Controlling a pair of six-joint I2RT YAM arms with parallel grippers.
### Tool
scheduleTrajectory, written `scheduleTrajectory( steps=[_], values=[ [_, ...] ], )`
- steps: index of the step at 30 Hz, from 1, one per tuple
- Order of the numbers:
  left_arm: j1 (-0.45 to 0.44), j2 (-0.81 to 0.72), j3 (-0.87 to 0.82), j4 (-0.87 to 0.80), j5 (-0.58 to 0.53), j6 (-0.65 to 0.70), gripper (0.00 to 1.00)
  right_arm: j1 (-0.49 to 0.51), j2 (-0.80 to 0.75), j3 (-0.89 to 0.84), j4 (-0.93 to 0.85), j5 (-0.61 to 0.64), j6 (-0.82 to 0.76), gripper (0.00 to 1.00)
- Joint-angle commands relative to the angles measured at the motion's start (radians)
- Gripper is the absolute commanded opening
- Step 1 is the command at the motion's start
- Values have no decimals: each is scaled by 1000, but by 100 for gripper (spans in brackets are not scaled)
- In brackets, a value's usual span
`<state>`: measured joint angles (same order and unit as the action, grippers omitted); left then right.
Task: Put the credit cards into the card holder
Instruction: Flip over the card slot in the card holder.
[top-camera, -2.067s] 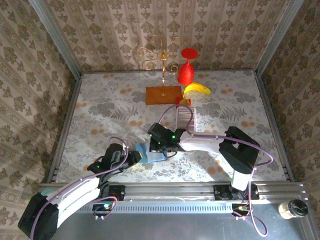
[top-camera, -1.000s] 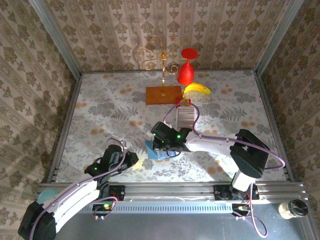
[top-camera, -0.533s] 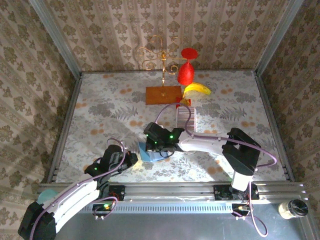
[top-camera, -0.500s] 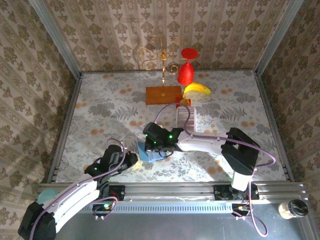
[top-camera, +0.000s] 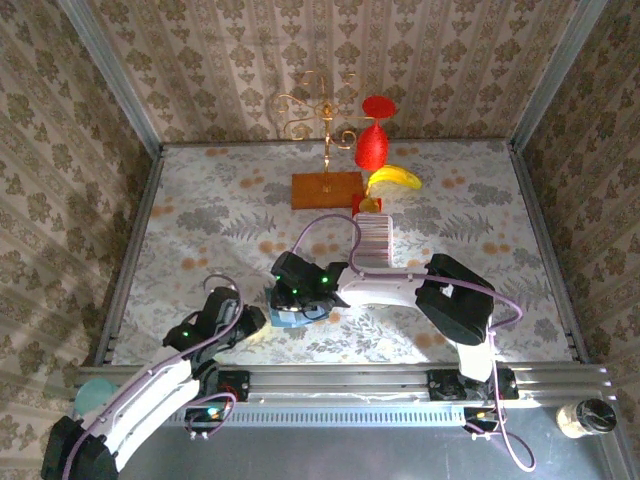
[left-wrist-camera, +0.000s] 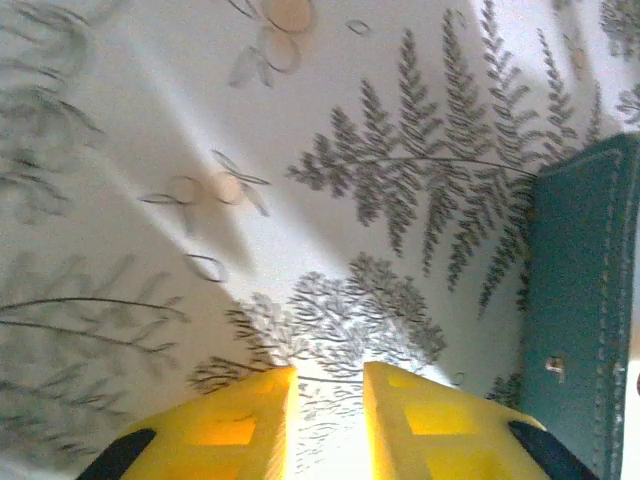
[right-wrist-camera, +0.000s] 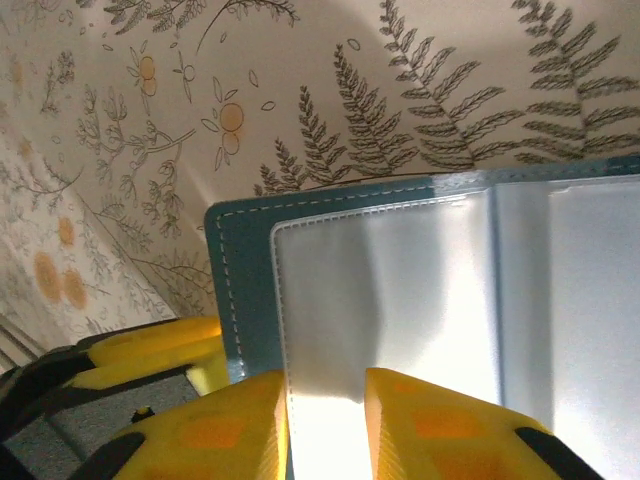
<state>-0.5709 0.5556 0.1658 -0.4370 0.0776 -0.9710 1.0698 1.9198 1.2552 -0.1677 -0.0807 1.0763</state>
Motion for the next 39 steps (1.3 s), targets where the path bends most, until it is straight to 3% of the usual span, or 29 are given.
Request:
scheduleTrajectory(
  steps=[1,6,9,13,18,30,32,39],
  values=[
    [34,6,57,-137,-57,54,27,0,31,0,75,-42,41,29],
    [62,7,107,-158,-34,46,27,-5,44,-17,144,-68,71,38],
    [73,8,134,-175,-34,57,26,-10,52,-30,169,-76,88,39],
    [84,6,135,-111,61,47,22,-22,48,-62,228,-95,112,38],
    [94,2,156,-102,95,29,16,-36,-3,-97,195,-33,111,21],
    [100,6,159,-75,105,38,16,-45,-35,-118,110,4,64,8],
    [100,15,148,-58,113,31,16,-44,-26,-98,56,24,53,4],
    [101,99,141,-3,138,50,15,-44,0,-64,-103,110,-3,2]
  ],
)
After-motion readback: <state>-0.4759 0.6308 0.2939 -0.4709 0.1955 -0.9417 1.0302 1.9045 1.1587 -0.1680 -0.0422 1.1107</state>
